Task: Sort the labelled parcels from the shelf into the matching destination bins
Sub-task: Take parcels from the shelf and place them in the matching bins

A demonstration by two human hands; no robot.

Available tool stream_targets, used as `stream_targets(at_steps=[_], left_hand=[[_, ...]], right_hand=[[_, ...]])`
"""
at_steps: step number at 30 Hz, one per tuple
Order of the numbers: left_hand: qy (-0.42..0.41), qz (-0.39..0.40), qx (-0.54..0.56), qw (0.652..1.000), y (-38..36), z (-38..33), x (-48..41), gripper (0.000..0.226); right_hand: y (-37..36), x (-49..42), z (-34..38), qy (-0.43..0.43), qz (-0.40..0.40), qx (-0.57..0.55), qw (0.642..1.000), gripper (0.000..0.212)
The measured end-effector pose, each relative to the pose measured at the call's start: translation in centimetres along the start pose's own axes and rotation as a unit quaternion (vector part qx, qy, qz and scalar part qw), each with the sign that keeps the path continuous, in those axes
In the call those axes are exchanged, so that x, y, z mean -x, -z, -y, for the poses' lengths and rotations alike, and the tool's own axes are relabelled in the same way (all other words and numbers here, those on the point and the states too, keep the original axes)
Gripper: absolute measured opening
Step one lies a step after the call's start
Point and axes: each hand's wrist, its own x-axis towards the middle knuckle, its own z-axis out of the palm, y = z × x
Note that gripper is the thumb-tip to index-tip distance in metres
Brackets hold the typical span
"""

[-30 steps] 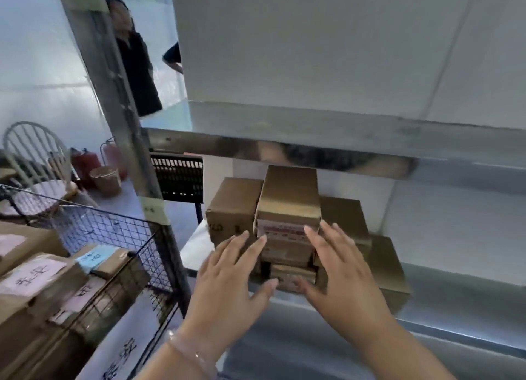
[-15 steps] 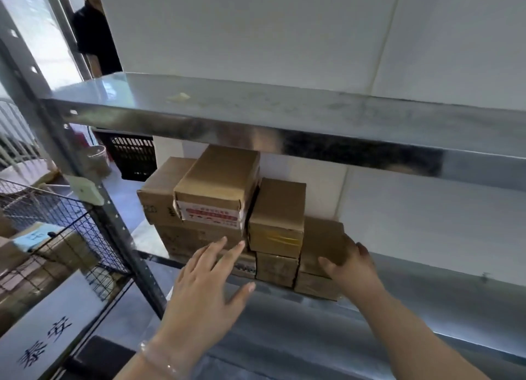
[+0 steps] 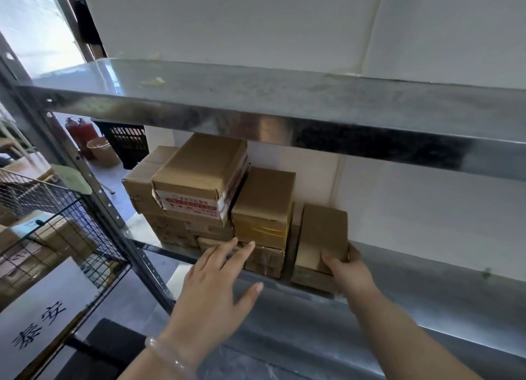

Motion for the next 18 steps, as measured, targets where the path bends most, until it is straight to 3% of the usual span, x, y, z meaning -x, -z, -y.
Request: stream_targets(at_steps=[6, 11, 15, 18], left_hand=[[-0.054, 0.012, 0.018, 0.998, 0.3, -1.9, -0.1, 0.069], [-0.124, -0.004, 0.052, 0.991, 2.0, -3.4, 0.6, 0.069], [-0.131, -0.004, 0.143, 0.981, 3.7, -4.1, 2.4, 0.066], [-0.092, 0.012, 0.258, 0.962, 4.7, -4.7, 4.2, 0.077]], right_hand=[[3.7, 5.2, 0.7, 0.094, -0.034, -0.018, 0.995, 0.060], [4.8, 11.9, 1.4, 0.202, -0.064, -0.012, 0.977, 0.071], [3.6, 16.9, 1.9, 0.281, -0.102, 0.023, 0.954, 0.074], [1.4, 19.6, 2.4, 0.348, -0.124, 0.097, 0.924, 0.086]])
